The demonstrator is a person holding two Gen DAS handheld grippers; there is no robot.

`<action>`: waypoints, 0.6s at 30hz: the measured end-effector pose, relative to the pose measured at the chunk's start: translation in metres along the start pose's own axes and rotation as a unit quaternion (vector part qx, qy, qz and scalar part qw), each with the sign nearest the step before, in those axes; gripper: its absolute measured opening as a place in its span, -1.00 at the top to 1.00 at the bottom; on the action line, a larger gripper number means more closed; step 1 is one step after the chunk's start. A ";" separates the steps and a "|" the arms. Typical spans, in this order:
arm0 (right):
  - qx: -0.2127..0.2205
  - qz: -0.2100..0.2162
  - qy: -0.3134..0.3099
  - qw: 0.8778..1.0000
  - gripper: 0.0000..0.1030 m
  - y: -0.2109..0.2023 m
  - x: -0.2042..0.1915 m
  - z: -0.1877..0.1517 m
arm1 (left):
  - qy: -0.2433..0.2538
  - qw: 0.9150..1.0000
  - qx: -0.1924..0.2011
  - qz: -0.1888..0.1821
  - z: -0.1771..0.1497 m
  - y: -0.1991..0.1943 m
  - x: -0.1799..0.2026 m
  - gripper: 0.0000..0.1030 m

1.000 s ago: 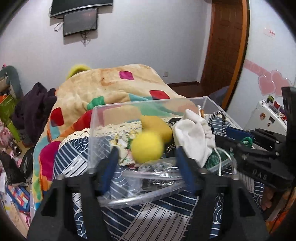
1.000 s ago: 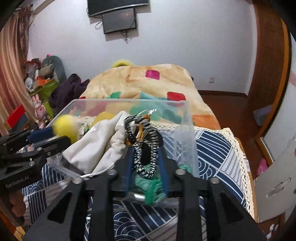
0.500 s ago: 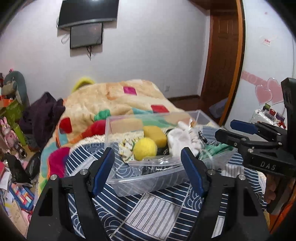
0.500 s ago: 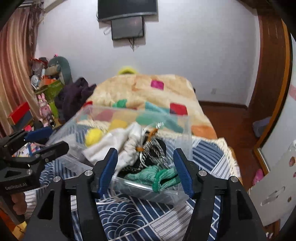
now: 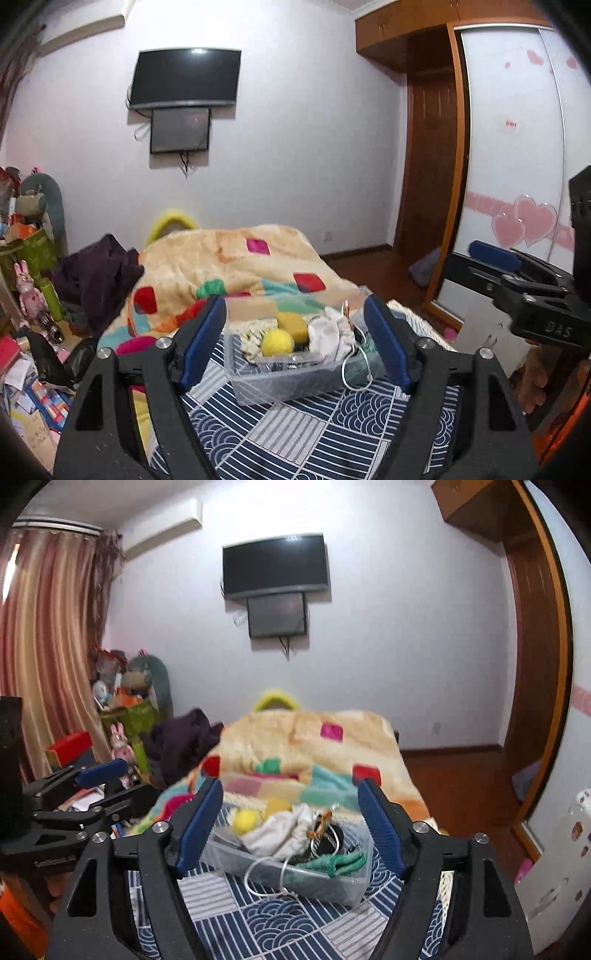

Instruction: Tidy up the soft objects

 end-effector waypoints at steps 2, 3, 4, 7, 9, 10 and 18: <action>0.016 0.001 -0.001 1.000 -0.57 -0.007 -0.003 0.006 | -0.001 1.000 0.015 0.005 0.006 -0.012 0.000 -0.65; 0.023 0.003 0.000 1.000 -0.63 -0.012 -0.005 0.009 | -0.002 1.000 0.021 0.006 0.009 -0.016 -0.001 -0.70; 0.030 0.005 0.001 1.000 -0.66 -0.016 -0.006 0.011 | -0.002 1.000 0.027 0.007 0.012 -0.022 0.000 -0.73; 0.044 0.008 0.003 0.999 -0.75 -0.023 -0.008 0.016 | -0.003 0.999 0.041 0.014 0.017 -0.033 -0.001 -0.90; 0.054 0.004 0.004 0.999 -0.92 -0.028 -0.010 0.018 | 0.002 0.999 0.047 0.016 0.019 -0.037 0.000 -0.93; 0.062 0.001 0.005 0.998 -1.00 -0.030 -0.010 0.019 | 0.004 0.999 0.049 0.019 0.020 -0.040 0.001 -0.95; 0.080 0.000 0.003 0.997 -1.00 -0.038 -0.013 0.018 | 0.005 0.998 0.051 0.022 0.021 -0.047 0.001 -0.98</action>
Point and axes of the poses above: each gripper's, at about its wrist camera, not at the fingertips, and y roughly the way its jaws point, x to its right, z to its top, the point moved 8 cm from there along y, roughly the way its jaws point, and after that the axes turned 7 degrees about y, right-handed, at the moved point
